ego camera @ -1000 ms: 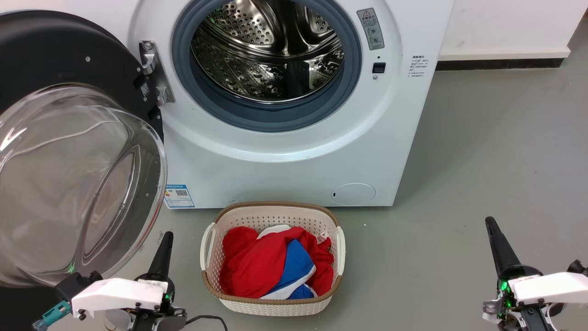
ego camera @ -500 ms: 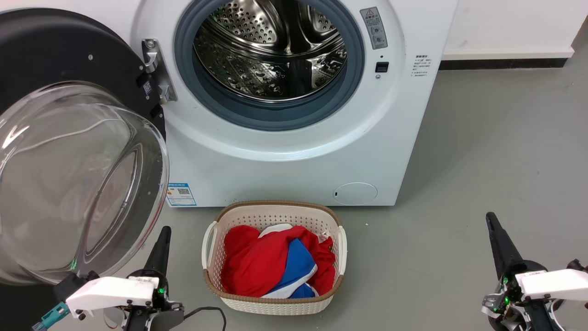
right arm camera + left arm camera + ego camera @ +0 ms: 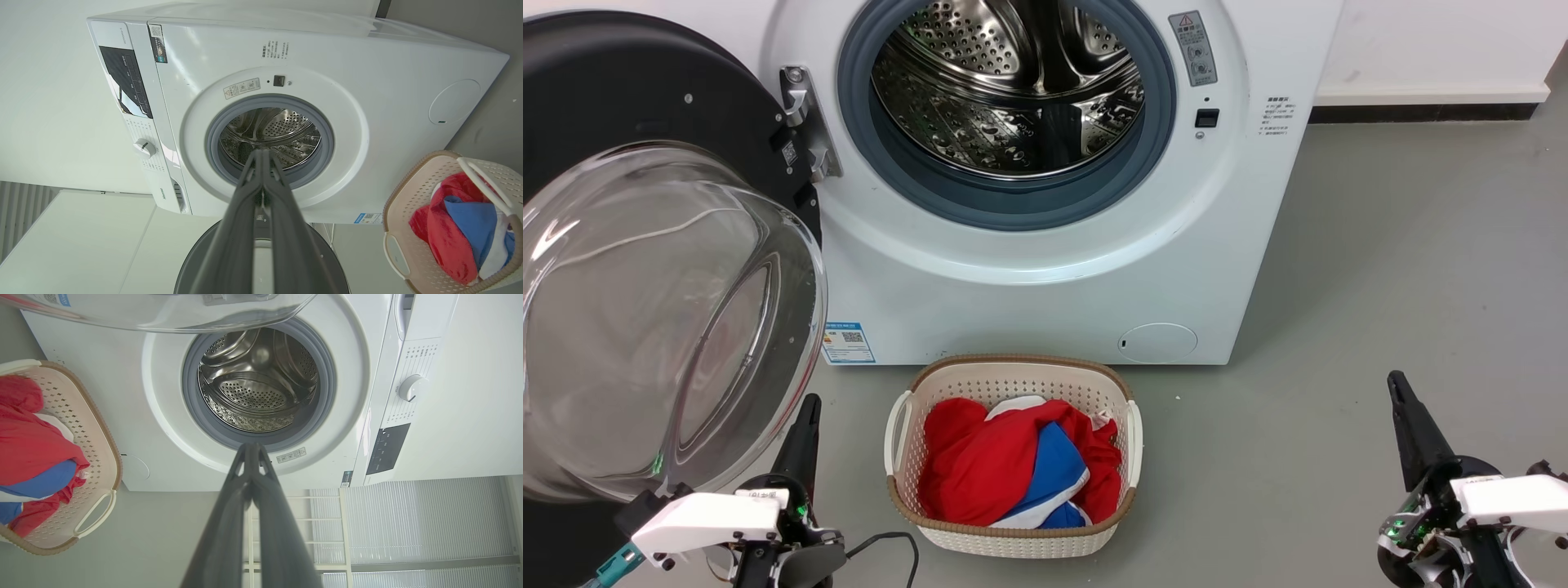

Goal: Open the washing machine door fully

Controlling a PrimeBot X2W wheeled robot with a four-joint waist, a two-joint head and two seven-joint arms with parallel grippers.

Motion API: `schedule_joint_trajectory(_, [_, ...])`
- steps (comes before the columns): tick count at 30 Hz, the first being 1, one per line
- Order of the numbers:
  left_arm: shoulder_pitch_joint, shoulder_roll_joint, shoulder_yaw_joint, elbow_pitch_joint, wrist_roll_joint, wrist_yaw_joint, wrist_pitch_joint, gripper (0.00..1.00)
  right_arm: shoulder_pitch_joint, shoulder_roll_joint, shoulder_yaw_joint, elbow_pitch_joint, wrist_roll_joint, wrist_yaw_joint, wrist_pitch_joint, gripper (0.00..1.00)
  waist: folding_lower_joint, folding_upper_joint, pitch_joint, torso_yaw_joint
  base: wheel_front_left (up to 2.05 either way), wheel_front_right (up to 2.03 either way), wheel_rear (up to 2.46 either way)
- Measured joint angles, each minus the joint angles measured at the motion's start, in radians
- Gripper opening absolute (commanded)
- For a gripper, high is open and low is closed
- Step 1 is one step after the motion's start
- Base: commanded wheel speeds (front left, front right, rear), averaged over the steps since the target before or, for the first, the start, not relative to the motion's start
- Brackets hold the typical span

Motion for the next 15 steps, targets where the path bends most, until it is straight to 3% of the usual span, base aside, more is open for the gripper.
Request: schedule_joint_trajectory(15, [-0.010,-0.016,0.026,0.004,-0.064,-0.020,0.019,0.00,-0.015,0.002,-0.005,0.012,0.077,0.000,0.012,0.00,0.0000,0.0000,0.002,0.005,0.00,0.00,0.00])
